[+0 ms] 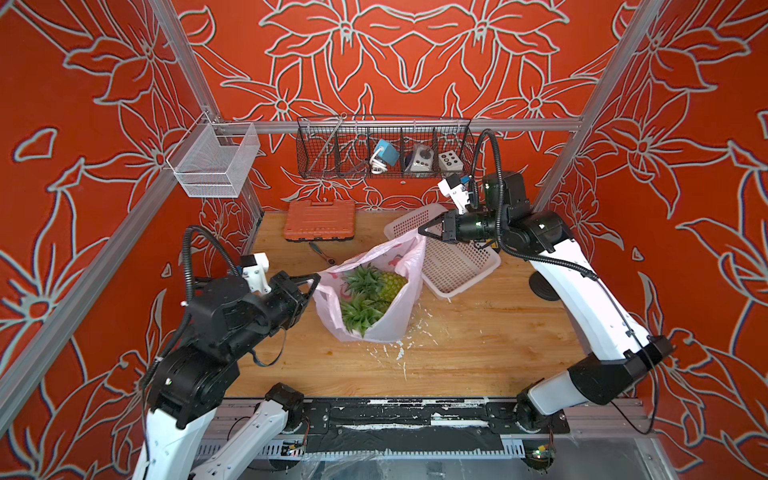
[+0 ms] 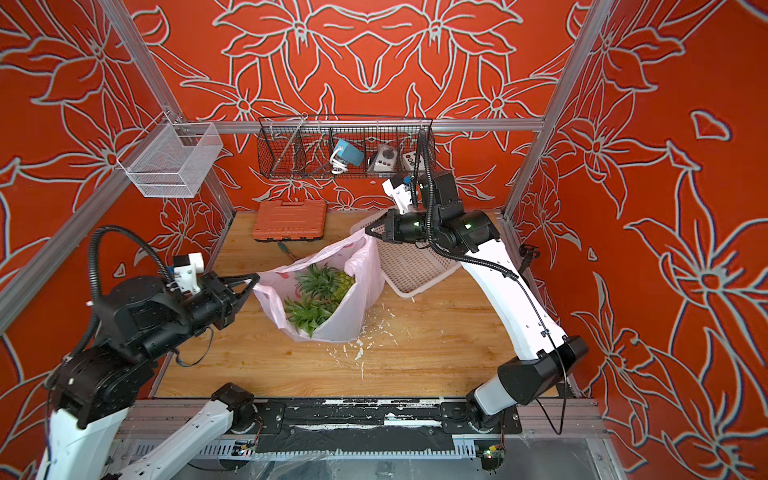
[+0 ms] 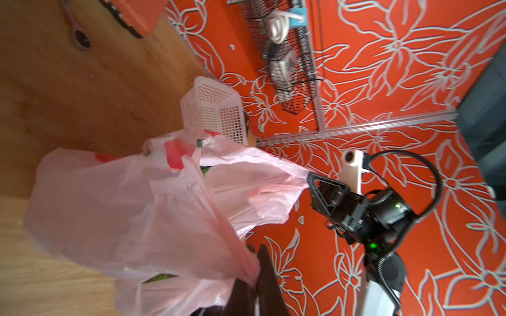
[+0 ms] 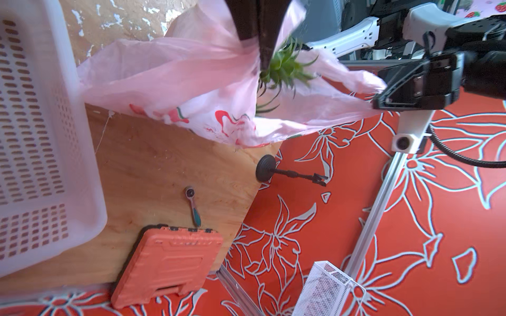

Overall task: Place the pineapple into a plastic bag & tie a knot
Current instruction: Adjust the plastic bag at the center of the board.

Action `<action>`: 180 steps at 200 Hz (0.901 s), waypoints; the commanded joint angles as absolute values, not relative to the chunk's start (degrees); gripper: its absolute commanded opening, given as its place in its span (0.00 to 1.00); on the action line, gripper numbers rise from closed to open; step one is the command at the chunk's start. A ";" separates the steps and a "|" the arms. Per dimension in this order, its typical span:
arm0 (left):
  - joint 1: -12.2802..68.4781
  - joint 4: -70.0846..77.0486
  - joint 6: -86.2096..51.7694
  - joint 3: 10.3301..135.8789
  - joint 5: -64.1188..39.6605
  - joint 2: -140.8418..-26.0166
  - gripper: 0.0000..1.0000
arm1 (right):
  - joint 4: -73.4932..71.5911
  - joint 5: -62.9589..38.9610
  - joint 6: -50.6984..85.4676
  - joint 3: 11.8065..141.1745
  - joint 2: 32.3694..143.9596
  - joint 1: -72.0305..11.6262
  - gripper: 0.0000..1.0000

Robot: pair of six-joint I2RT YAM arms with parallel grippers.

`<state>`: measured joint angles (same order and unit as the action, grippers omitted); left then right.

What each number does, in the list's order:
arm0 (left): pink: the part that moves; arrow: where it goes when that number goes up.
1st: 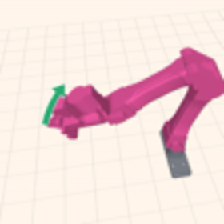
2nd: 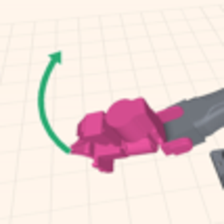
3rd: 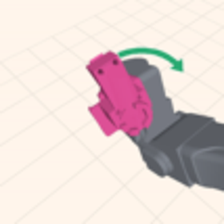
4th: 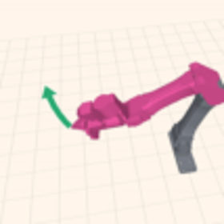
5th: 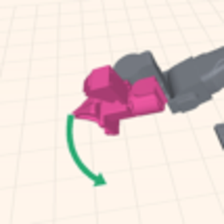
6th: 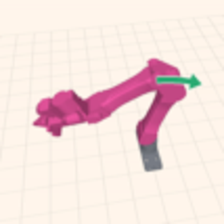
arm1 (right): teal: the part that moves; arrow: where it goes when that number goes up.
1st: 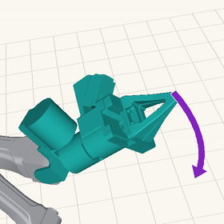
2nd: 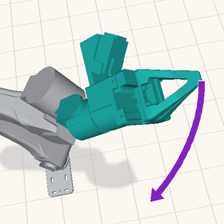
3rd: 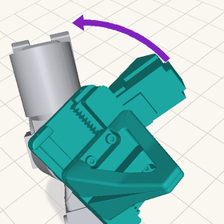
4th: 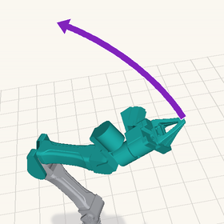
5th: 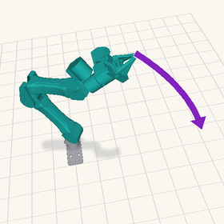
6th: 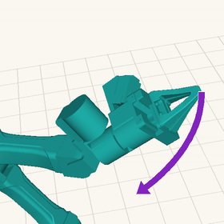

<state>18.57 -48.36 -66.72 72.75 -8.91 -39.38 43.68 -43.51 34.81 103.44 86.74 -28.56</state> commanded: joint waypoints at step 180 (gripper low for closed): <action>2.29 -16.45 -84.73 61.74 -35.21 -47.98 0.00 | 44.27 -36.02 27.33 98.17 95.87 -19.45 0.46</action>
